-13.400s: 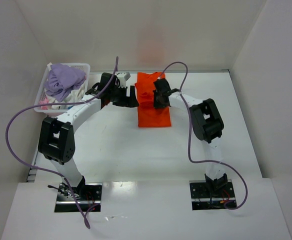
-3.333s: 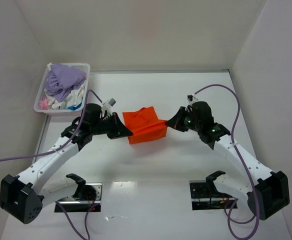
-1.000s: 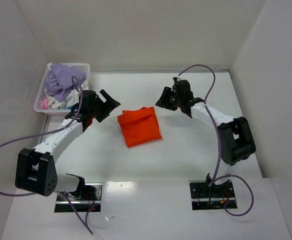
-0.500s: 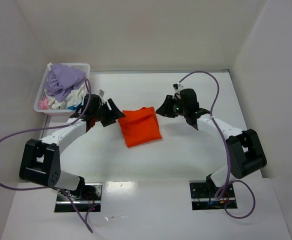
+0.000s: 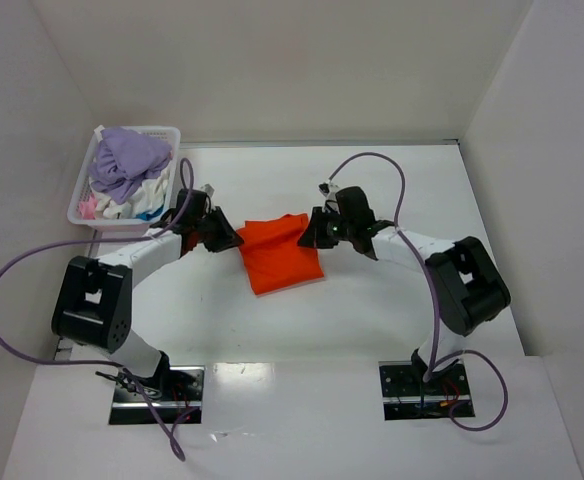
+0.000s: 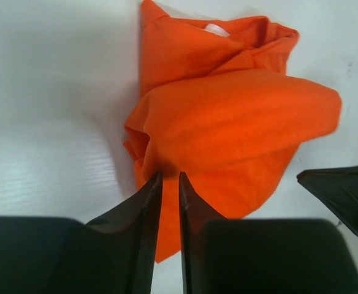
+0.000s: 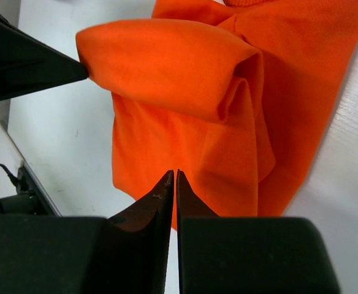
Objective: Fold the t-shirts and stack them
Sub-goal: Fold the long partially folded tshirt into a neat square
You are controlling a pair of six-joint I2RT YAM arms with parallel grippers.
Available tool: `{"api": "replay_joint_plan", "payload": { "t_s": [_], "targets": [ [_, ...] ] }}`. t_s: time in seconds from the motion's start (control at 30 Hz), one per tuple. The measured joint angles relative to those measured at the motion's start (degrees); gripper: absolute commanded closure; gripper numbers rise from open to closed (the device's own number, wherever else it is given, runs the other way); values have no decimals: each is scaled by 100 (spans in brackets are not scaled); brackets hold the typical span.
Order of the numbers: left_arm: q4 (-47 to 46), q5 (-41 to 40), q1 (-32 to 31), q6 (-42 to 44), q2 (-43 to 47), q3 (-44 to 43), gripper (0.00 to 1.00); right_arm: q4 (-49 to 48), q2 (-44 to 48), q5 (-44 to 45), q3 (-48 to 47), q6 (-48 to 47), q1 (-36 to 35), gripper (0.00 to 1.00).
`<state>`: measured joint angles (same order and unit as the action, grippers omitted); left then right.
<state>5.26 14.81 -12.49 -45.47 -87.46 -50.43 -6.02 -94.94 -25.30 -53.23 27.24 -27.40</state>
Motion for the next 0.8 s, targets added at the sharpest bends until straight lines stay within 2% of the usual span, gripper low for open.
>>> {"api": "replay_joint_plan", "payload": {
  "t_s": [0.27, 0.57, 0.8],
  "targets": [
    [-9, 11, 9, 26, -1001, -597, 72, 50, -481, 232, -525, -256, 0, 92],
    [7, 33, 9, 94, -1668, -1499, 66, 22, -1408, 470, -1174, -323, 0, 92],
    [59, -142, 48, 201, -2004, -1836, 65, 0, -1882, 557, -1473, -289, 79, 92]
  ]
}}
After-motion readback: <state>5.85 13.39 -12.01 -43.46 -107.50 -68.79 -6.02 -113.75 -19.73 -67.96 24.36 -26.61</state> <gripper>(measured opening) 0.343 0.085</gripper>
